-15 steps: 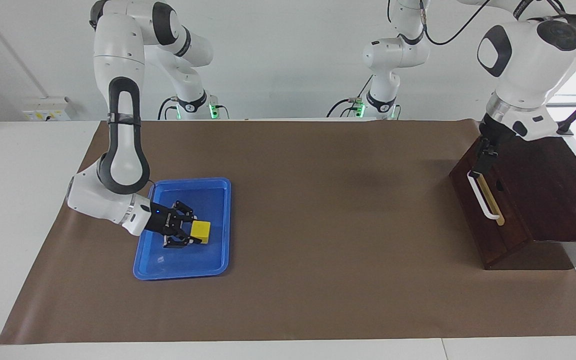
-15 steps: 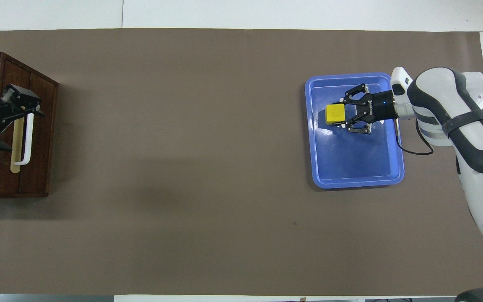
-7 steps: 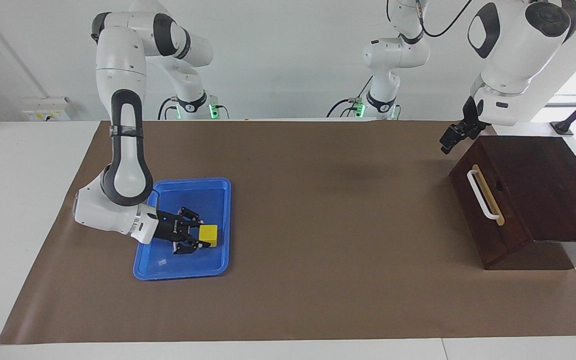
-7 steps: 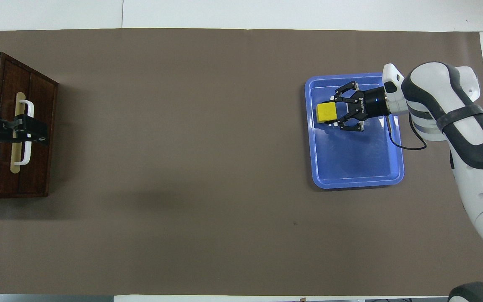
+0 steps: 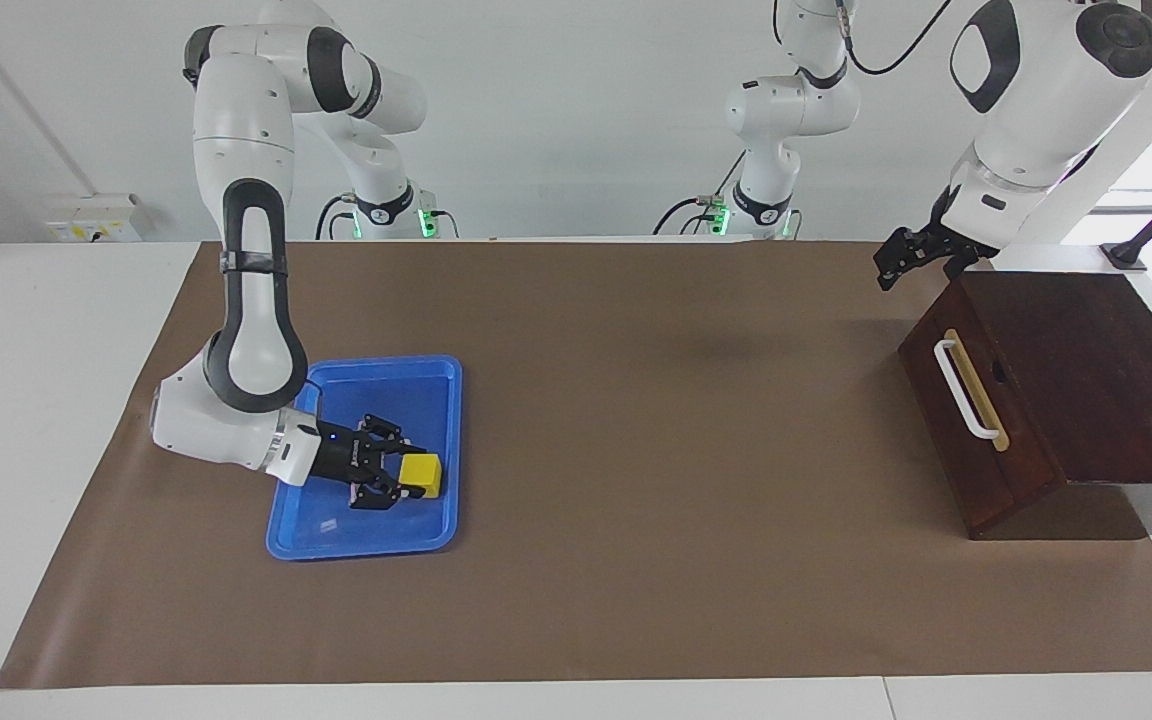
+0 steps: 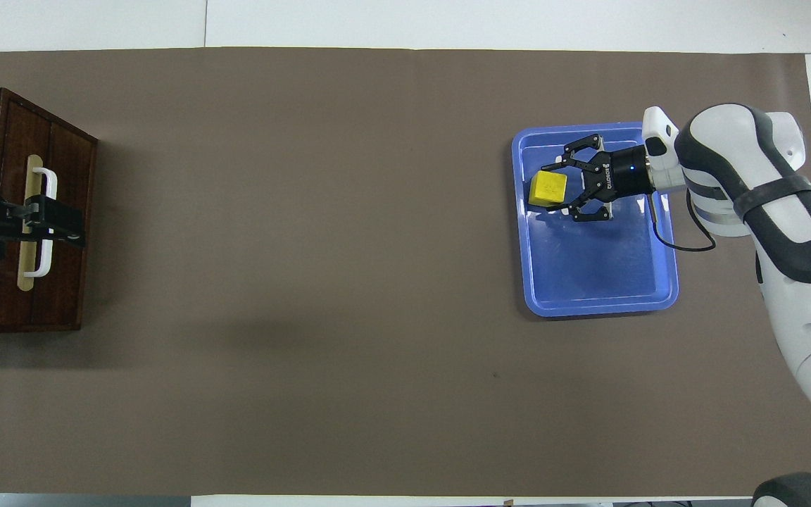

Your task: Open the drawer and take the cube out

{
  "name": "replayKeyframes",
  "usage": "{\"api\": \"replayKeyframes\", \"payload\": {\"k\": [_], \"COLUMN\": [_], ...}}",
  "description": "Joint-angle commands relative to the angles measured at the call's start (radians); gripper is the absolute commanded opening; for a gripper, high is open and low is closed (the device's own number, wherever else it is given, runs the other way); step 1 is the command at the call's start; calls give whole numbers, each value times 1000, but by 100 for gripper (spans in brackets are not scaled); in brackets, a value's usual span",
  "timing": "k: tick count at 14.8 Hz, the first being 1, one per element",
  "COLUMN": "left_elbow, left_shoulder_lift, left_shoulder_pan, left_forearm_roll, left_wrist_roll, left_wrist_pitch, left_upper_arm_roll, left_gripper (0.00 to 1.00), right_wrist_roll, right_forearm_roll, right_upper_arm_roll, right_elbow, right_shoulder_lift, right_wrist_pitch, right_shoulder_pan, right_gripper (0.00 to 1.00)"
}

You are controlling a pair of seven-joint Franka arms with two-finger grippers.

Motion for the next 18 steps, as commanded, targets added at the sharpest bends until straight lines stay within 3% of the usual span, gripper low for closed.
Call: {"api": "replayKeyframes", "payload": {"k": [1, 5, 11, 15, 18], "left_elbow": [31, 31, 34, 31, 31], "left_shoulder_lift": [16, 7, 7, 7, 7], "left_shoulder_pan": [-2, -8, 6, 3, 6], "left_forearm_roll": [-12, -20, -20, -20, -20], "left_wrist_roll": [12, 16, 71, 73, 77], "left_wrist_pitch": [-16, -13, -5, -5, -3], "left_upper_arm_roll": [3, 1, 9, 9, 7], "left_gripper": [100, 100, 100, 100, 100], "right_wrist_roll": [-21, 123, 412, 693, 884], "right_forearm_roll": [12, -1, -89, -247, -311], "right_upper_arm_roll": [12, 8, -2, -2, 0], "right_elbow": [13, 5, 10, 8, 11], "right_shoulder_lift": [7, -44, -156, -340, -423], "right_wrist_pitch": [-22, -34, -166, -212, -269], "right_shoulder_pan": [-18, -12, -23, -6, -1], "right_gripper": [100, 100, 100, 100, 100]}}
